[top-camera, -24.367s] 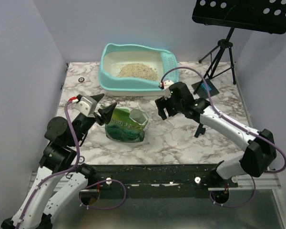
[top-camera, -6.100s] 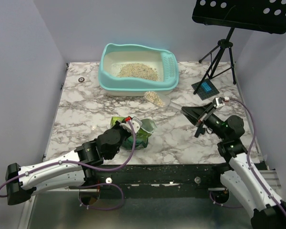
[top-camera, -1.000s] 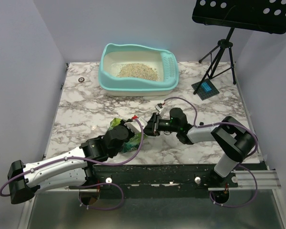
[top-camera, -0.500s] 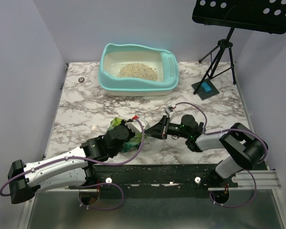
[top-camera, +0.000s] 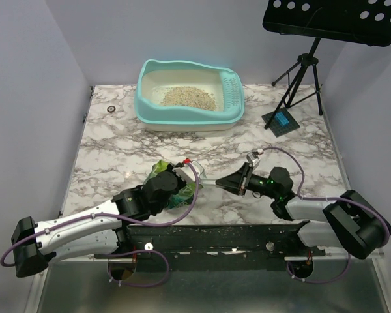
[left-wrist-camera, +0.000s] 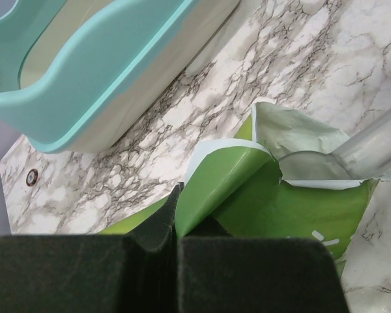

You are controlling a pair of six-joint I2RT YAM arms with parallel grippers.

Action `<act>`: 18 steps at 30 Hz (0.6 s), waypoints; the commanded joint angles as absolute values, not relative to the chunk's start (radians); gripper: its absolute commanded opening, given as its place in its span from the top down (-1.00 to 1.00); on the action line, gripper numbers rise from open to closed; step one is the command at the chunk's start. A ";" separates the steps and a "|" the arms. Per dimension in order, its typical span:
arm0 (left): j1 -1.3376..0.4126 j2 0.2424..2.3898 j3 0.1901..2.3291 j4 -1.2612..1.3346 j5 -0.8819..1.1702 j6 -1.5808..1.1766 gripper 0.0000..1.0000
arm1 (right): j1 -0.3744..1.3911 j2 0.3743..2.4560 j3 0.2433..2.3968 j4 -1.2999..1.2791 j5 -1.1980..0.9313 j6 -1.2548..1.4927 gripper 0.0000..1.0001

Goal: Fill the litter box with clean litter

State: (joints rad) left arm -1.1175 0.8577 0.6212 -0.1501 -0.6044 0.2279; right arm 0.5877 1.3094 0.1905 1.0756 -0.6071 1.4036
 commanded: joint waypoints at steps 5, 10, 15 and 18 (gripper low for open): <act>-1.144 0.854 0.594 -0.100 -0.545 0.235 1.00 | 0.532 1.103 0.091 1.036 -0.603 1.413 0.99; -1.157 0.870 0.591 -0.092 -0.552 0.238 1.00 | 0.505 0.965 0.061 0.892 -0.565 1.396 0.99; -1.172 0.893 0.594 -0.086 -0.561 0.239 1.00 | 0.500 0.832 0.060 0.711 -0.497 1.384 0.99; -1.184 0.907 0.591 -0.077 -0.561 0.238 1.00 | 0.497 0.766 0.086 0.611 -0.473 1.368 0.99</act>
